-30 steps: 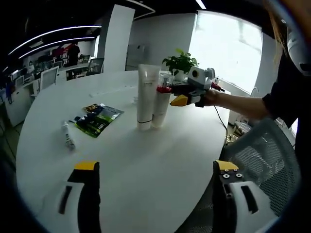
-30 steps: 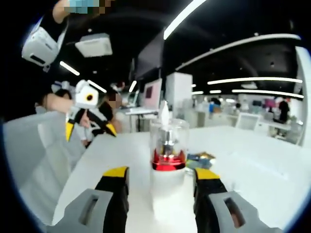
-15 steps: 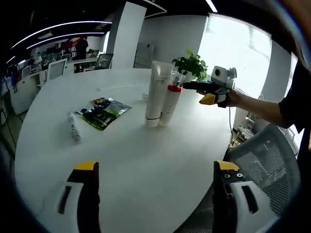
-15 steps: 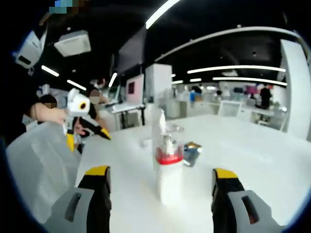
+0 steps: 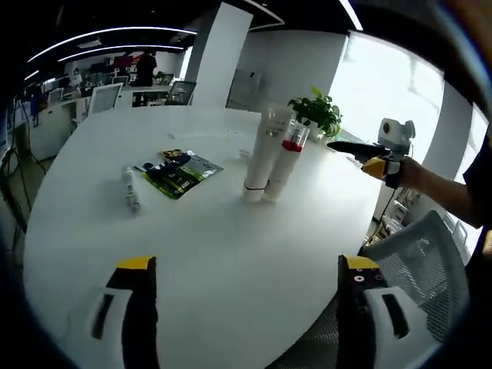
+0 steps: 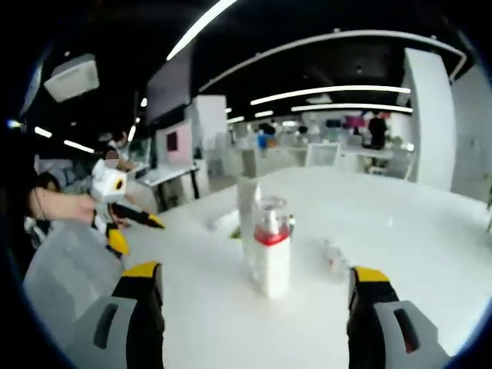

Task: Arrange the skincare products in the storage area until every visible bottle or jar stands upright without overlapping.

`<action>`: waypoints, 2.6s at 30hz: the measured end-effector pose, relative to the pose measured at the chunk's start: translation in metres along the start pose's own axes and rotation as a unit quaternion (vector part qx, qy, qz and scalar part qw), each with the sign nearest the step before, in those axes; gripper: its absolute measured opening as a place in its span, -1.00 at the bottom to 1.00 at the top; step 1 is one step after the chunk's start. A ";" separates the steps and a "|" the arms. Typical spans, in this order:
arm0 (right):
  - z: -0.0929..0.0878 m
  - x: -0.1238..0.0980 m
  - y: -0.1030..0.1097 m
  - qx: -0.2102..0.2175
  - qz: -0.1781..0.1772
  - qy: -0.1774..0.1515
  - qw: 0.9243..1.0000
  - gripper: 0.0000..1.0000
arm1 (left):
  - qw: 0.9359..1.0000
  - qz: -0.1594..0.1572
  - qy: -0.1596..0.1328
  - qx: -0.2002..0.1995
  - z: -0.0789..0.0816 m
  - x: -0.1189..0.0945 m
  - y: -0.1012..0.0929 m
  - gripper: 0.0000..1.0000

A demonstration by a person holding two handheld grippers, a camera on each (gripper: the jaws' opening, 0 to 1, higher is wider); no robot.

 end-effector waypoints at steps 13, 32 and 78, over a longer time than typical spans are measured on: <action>0.022 -0.026 0.018 0.024 -0.043 -0.003 0.999 0.95 | 0.999 0.035 0.007 -0.001 -0.004 -0.035 -0.003 0.81; 0.008 -0.056 0.059 0.095 -0.055 0.015 0.994 0.98 | 0.998 0.057 -0.012 -0.017 0.029 -0.064 -0.002 0.81; -0.001 -0.043 0.030 0.120 -0.082 0.026 0.989 0.91 | 0.995 0.076 0.027 -0.051 0.036 -0.029 0.038 0.66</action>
Point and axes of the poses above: the point that each gripper's makers call its tool centre point, and the gripper's own axes: x roughly forward along the fingers, y roughly to its left, z roughly out of its top, the point moved 7 cm from there along -x, roughly backward along the fingers, and after that the axes turned 10 degrees about -y, right-handed, at the moved point
